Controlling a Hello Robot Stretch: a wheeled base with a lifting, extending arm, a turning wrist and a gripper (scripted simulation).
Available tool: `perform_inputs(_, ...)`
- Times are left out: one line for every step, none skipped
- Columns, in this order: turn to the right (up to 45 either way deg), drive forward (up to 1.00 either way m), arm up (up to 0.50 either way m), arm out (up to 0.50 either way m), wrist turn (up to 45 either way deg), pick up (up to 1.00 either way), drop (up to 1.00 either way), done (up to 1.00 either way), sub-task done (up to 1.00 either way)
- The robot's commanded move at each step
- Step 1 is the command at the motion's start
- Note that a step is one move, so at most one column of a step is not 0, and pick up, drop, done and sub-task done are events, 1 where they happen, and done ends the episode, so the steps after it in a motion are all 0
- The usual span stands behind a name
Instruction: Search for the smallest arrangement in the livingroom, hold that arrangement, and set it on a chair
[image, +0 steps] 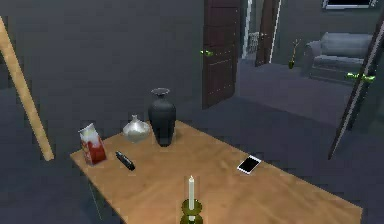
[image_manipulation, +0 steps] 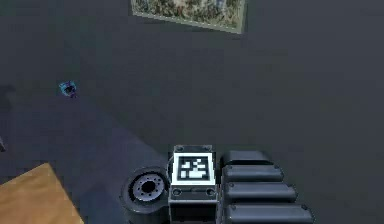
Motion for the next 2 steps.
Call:
perform_inputs(15.0, 0.0, 0.0, 0.0, 0.0, 0.0, 0.0, 0.0, 0.0)
perform_inputs(-45.0, 0.0, 0.0, 0.0, 0.0, 0.0, 0.0, 0.0, 0.0)
